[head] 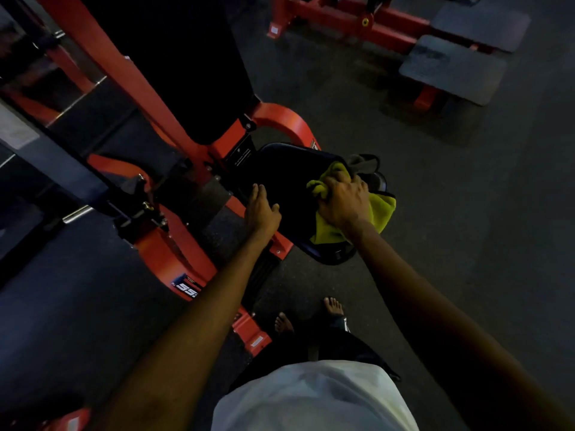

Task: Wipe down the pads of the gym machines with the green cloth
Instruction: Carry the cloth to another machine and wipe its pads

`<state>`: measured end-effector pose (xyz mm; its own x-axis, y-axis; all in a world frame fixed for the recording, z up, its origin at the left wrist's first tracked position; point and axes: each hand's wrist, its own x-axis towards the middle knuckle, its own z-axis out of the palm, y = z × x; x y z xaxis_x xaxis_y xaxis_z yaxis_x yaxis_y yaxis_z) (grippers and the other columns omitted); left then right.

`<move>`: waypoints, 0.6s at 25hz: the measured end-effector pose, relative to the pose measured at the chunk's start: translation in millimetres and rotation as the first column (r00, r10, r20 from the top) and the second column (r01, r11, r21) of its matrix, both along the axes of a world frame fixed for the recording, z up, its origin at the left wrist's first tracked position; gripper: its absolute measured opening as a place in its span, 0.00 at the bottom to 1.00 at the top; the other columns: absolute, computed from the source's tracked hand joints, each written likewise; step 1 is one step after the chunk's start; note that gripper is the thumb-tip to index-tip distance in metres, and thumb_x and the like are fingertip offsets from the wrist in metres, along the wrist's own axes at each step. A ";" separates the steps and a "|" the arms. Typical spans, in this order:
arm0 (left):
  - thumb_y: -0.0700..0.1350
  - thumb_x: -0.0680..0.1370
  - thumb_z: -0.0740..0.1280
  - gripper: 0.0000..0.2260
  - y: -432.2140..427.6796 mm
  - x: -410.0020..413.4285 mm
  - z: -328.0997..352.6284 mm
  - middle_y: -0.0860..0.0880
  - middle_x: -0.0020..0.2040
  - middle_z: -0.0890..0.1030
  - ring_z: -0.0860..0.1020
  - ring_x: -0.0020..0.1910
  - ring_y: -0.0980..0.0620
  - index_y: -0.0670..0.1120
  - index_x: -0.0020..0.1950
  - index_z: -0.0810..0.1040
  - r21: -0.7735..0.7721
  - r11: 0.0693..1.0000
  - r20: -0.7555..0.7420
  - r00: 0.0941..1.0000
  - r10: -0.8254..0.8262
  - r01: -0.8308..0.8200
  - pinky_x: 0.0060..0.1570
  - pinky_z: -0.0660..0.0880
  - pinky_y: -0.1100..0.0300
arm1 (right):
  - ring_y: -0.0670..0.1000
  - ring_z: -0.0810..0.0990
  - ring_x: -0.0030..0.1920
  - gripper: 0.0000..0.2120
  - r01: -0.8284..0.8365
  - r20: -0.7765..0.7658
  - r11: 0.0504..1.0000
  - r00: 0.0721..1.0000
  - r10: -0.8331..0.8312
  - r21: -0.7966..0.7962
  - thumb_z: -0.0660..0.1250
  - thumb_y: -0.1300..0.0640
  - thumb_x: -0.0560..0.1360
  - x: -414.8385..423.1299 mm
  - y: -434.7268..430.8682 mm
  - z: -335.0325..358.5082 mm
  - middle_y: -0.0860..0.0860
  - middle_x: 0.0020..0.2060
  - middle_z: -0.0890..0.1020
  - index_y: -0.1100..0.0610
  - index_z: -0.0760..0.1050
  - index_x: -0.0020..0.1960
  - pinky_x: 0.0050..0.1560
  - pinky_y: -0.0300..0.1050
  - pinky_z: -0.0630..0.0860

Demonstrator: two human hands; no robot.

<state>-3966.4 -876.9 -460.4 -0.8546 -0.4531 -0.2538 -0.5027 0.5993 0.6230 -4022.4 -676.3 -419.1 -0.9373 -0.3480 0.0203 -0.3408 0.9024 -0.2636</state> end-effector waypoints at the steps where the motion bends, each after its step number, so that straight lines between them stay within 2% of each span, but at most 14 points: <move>1: 0.44 0.81 0.66 0.31 4.9 -1.5 3.0 0.42 0.82 0.54 0.55 0.80 0.44 0.39 0.80 0.57 -0.011 1.000 0.011 1.000 -0.022 0.022 0.77 0.54 0.52 | 0.64 0.76 0.59 0.17 -0.054 0.001 0.999 0.999 0.054 0.004 0.64 0.41 0.77 4.9 0.2 1.2 0.51 0.61 0.78 0.49 0.81 0.59 0.59 0.56 0.70; 4: 0.54 0.81 0.66 0.34 13.8 -1.5 2.5 0.40 0.81 0.55 0.53 0.81 0.43 0.38 0.80 0.57 -0.071 0.994 0.048 0.996 -0.081 0.084 0.78 0.51 0.50 | 0.64 0.72 0.66 0.20 -0.152 0.057 0.988 0.987 0.153 -0.020 0.64 0.39 0.77 18.8 24.6 0.7 0.50 0.68 0.76 0.47 0.80 0.64 0.63 0.57 0.69; 8: 0.58 0.80 0.66 0.38 14.2 2.0 1.5 0.39 0.81 0.55 0.53 0.80 0.42 0.37 0.80 0.56 -0.130 0.985 0.068 0.992 -0.105 0.113 0.79 0.50 0.49 | 0.65 0.76 0.60 0.22 0.044 -0.007 0.991 0.999 -0.045 -0.126 0.62 0.39 0.77 25.1 57.3 -11.2 0.50 0.67 0.77 0.48 0.81 0.63 0.59 0.57 0.71; 11: 0.59 0.79 0.67 0.38 10.9 0.2 5.8 0.39 0.81 0.57 0.54 0.80 0.43 0.37 0.80 0.58 -0.137 0.983 0.068 0.992 -0.110 0.118 0.78 0.52 0.48 | 0.64 0.77 0.56 0.16 0.082 0.001 0.993 0.997 -0.082 -0.084 0.64 0.42 0.77 4.6 38.1 -4.0 0.50 0.62 0.79 0.49 0.82 0.57 0.59 0.55 0.66; 13: 0.58 0.78 0.68 0.38 10.5 -0.9 6.1 0.39 0.81 0.57 0.55 0.80 0.43 0.37 0.79 0.59 -0.132 0.986 0.074 0.993 -0.095 0.105 0.78 0.53 0.48 | 0.63 0.76 0.57 0.15 0.025 0.034 0.998 0.999 -0.024 -0.056 0.65 0.44 0.76 -14.7 15.7 6.1 0.50 0.61 0.79 0.49 0.81 0.57 0.57 0.54 0.66; 15: 0.57 0.78 0.69 0.38 11.7 -2.2 7.8 0.40 0.81 0.57 0.55 0.80 0.43 0.37 0.79 0.60 -0.141 0.985 0.095 0.991 -0.090 0.103 0.78 0.53 0.51 | 0.62 0.74 0.62 0.17 -0.125 0.071 0.992 0.989 0.126 -0.018 0.63 0.43 0.77 -30.1 -4.8 11.7 0.50 0.65 0.77 0.48 0.80 0.62 0.59 0.53 0.67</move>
<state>-3968.6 -865.2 -452.5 -0.8735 -0.4071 -0.2670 -0.4869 0.7288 0.4815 -4052.5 -681.0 -407.4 -0.8853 -0.4633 -0.0400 -0.4311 0.8499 -0.3032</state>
